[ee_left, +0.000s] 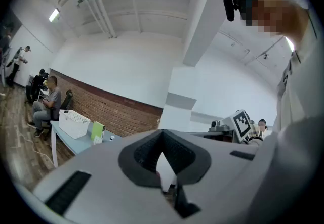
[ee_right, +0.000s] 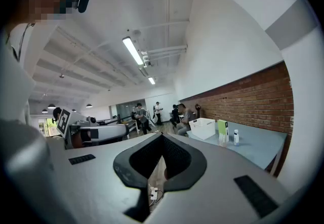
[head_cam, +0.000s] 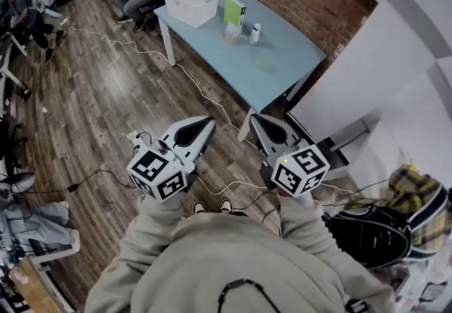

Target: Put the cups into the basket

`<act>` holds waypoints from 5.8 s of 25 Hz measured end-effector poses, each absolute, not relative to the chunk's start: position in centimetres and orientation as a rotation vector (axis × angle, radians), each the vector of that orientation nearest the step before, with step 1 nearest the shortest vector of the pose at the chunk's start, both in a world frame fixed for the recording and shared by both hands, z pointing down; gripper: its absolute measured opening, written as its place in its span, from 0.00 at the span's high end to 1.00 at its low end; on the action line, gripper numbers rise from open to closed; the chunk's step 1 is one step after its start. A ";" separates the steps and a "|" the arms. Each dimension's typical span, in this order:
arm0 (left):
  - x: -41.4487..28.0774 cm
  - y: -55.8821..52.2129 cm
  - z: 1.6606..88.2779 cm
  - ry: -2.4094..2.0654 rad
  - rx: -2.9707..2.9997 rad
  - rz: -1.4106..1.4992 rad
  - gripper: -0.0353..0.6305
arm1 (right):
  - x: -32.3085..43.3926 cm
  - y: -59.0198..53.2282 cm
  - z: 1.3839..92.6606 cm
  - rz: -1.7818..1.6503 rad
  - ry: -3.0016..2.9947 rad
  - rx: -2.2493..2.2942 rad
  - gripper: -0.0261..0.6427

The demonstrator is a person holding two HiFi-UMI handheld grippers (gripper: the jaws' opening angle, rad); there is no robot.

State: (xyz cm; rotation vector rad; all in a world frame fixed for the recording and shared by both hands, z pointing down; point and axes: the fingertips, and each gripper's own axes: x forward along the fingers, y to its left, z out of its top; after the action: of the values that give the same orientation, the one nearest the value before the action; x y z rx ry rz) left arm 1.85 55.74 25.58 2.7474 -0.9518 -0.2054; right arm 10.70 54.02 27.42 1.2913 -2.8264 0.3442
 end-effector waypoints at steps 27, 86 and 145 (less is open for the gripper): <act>3.3 54.0 25.9 -0.979 2.702 -0.295 0.95 | 13.2 53.9 28.2 0.451 -2.876 1.212 0.95; 11.2 16.2 30.1 -0.644 2.849 -0.057 0.95 | 21.6 16.4 33.0 0.536 -2.596 1.577 0.94; 22.6 -6.8 35.4 -0.561 2.760 0.115 0.95 | 32.4 -5.3 38.9 0.731 -2.463 1.596 0.94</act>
State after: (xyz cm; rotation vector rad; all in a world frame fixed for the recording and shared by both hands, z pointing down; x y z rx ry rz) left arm 22.63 -6.80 35.40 2.7604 -0.5607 0.1153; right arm 32.44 -5.29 38.86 1.5964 -2.4634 0.7309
